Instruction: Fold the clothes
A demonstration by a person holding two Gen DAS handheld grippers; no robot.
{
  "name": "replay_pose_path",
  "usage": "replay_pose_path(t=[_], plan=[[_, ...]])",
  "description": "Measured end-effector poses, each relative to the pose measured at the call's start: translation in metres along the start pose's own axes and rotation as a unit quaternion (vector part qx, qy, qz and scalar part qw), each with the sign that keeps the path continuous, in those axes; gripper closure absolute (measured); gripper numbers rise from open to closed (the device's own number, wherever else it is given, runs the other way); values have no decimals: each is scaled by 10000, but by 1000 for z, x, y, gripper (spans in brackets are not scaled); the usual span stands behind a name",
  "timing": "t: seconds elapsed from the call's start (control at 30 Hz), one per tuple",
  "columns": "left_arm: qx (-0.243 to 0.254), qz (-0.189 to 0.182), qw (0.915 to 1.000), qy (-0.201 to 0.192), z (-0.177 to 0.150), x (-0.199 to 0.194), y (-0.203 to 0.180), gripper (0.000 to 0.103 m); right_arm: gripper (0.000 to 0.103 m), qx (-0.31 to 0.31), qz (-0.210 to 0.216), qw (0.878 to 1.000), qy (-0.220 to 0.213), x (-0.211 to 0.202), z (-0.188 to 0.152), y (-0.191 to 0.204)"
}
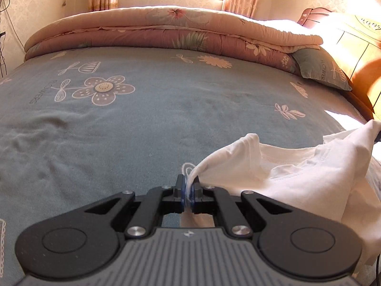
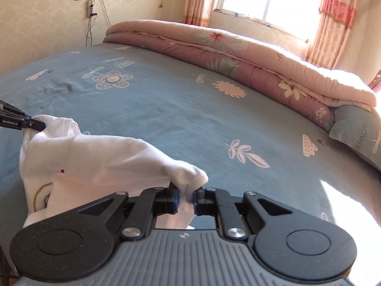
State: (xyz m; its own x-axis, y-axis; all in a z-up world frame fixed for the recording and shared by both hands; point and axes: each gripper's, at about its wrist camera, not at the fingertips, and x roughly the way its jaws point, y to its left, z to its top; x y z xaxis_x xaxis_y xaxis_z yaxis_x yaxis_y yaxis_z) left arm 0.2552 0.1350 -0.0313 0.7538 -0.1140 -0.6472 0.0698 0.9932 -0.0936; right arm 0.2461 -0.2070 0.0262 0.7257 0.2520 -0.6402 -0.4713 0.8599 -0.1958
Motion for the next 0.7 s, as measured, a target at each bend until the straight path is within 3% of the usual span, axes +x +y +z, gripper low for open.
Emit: replay_pose_path(t=[0.3,0.47,0.7], plan=[[837,99,9954,-454,88,47,-43,100,87,21,-1156,9922,456,27,5,-57],[960,319,9929,-632,130,81,-52,100,87,294,-1655,9852,326,44,30,-90],[907,594,9933,-394,144,145,-58,100,87,696,-1766,9810,411,99,40,-108]])
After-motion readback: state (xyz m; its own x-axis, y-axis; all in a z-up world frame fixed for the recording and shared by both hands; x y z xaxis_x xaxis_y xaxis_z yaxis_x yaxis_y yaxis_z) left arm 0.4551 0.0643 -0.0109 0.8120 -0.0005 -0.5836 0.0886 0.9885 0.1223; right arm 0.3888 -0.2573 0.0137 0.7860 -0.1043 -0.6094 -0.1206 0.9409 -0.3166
